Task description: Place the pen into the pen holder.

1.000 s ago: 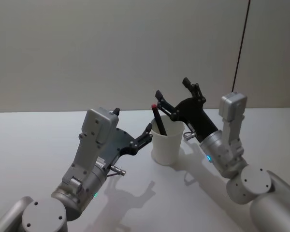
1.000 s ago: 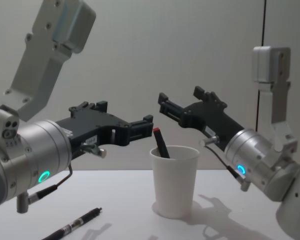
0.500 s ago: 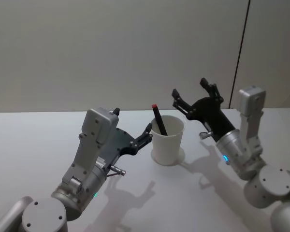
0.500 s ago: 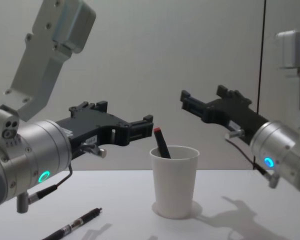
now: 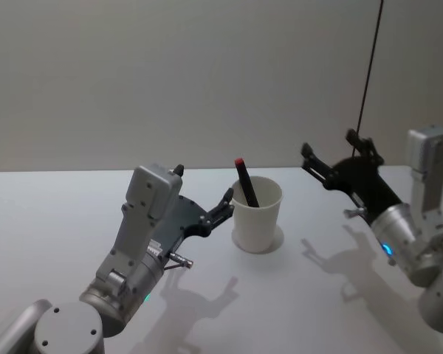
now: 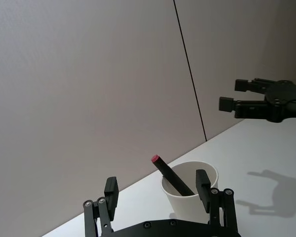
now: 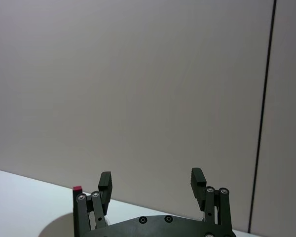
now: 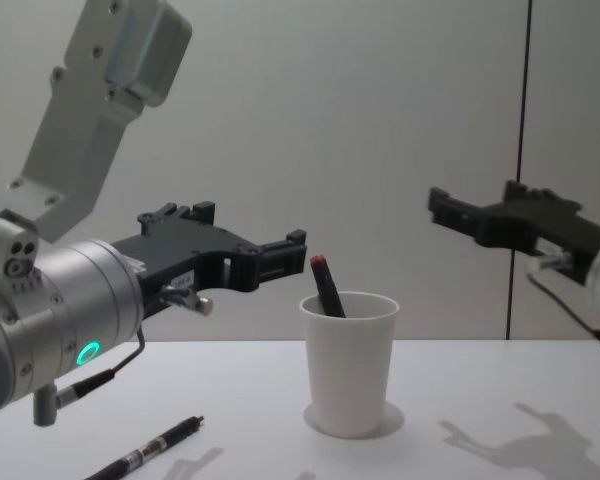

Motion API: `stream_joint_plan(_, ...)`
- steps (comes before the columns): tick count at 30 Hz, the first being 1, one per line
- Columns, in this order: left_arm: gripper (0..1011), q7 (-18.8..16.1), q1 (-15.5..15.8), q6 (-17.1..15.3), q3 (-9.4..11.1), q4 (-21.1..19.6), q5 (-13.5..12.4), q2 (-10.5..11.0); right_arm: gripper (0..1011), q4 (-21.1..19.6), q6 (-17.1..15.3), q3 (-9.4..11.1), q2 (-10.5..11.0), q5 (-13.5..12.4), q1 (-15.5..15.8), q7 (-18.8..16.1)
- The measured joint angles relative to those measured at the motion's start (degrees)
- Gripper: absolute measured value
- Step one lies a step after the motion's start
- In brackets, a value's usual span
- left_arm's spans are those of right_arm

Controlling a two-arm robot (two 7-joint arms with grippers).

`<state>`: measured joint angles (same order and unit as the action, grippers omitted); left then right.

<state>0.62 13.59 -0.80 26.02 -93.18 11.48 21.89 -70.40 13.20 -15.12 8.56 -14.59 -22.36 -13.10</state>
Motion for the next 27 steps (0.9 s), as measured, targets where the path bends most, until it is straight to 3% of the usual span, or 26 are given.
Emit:
stream_joint_plan(12, 1003, 0.00, 0.00, 0.00, 0.00, 0.00, 0.00, 0.00, 1002, -10.53, -9.25, 2.35, 4.46, -1.70, 6.62, 2.59)
stream_joint_plan(27, 1003, 0.00, 0.00, 0.00, 0.00, 0.00, 0.00, 0.00, 1002, -17.63, -14.71, 4.35, 8.18, -3.20, 12.57, 4.95)
